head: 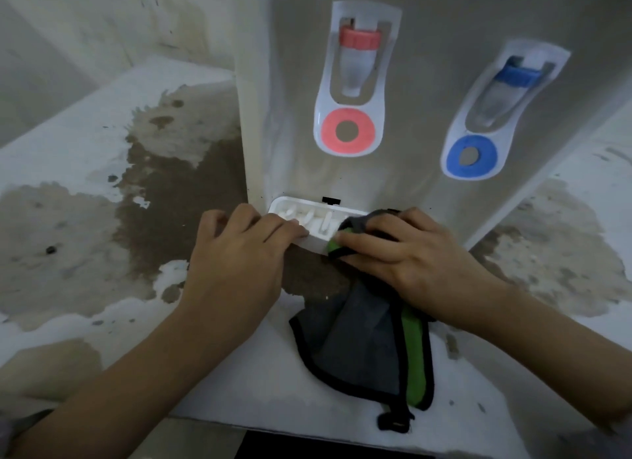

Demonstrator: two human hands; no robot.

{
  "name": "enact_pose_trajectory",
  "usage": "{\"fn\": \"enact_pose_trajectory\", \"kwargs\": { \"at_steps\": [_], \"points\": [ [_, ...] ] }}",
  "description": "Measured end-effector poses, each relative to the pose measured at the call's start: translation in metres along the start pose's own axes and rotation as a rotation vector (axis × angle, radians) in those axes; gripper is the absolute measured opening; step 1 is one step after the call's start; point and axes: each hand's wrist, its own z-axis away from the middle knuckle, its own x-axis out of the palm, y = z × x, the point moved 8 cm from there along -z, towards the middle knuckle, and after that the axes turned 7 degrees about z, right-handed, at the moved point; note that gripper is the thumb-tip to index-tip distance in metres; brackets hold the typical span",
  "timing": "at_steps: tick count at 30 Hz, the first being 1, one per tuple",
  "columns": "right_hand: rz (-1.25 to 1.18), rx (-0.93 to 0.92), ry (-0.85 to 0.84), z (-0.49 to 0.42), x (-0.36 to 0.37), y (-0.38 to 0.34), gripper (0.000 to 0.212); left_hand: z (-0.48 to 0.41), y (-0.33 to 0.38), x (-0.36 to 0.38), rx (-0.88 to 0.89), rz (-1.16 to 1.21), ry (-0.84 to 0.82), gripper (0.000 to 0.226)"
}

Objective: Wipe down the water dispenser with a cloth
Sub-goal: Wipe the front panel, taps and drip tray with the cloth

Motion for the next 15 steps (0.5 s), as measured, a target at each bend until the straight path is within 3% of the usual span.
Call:
{"fn": "enact_pose_trajectory", "kwargs": {
  "at_steps": [6,9,12,15],
  "points": [
    [-0.002,0.077,-0.046,0.036,-0.010,0.016,0.034,0.004,-0.010,-0.001,-0.047,0.072,-0.037,0.028],
    [-0.059,0.138,0.012,0.017,-0.018,0.013,0.032,0.004,-0.012,-0.002,-0.090,0.064,-0.080,0.028],
    [-0.121,0.178,0.052,-0.025,-0.019,0.001,0.041,0.001,-0.018,-0.006,-0.185,0.034,-0.113,0.033],
    [-0.110,0.155,0.007,-0.060,-0.006,-0.016,0.050,0.007,-0.029,-0.012,-0.291,0.032,-0.102,0.022]
  ]
}}
